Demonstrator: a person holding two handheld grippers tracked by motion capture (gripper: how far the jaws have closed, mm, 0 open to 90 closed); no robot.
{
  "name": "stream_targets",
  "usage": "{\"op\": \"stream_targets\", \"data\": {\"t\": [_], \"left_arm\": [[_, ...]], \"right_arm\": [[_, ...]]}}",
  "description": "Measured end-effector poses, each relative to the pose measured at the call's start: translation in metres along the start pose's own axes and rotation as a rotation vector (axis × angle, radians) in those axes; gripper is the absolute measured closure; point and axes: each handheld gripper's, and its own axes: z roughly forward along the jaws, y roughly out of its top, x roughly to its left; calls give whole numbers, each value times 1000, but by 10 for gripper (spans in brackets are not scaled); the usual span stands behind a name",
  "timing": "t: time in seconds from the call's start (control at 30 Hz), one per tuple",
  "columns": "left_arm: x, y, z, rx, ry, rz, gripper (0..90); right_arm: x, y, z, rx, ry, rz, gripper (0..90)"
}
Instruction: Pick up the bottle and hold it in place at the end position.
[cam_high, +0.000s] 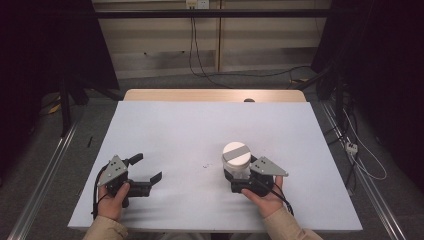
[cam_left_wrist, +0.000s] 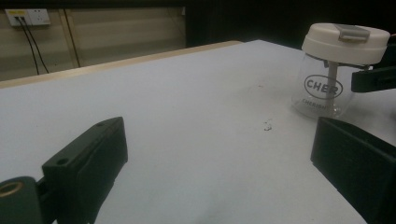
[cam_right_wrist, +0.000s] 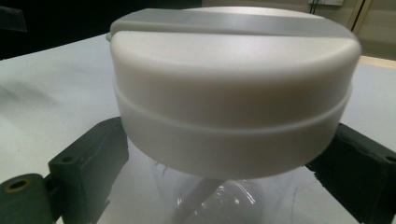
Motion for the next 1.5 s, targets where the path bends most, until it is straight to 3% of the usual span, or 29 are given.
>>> {"op": "stream_targets", "data": {"t": [0.3,0.77,1.17,1.4,1.5], "left_arm": [[0,0,0,4,-4,-8,35],[1,-1,0,0,1,-17,35],[2,-1,0,3,1,-8,35],[2,0,0,-1,-1,-12,35],[2,0,-1,-3,-1,-10,35]], "right_arm": [[-1,1,5,0,-21,21,76],[3,3,18,16,-31,3,122],[0,5,18,15,-30,-13,179],[-5,8,19,1,-16,31,181],[-6,11,20,-11,-19,24,181]]}}
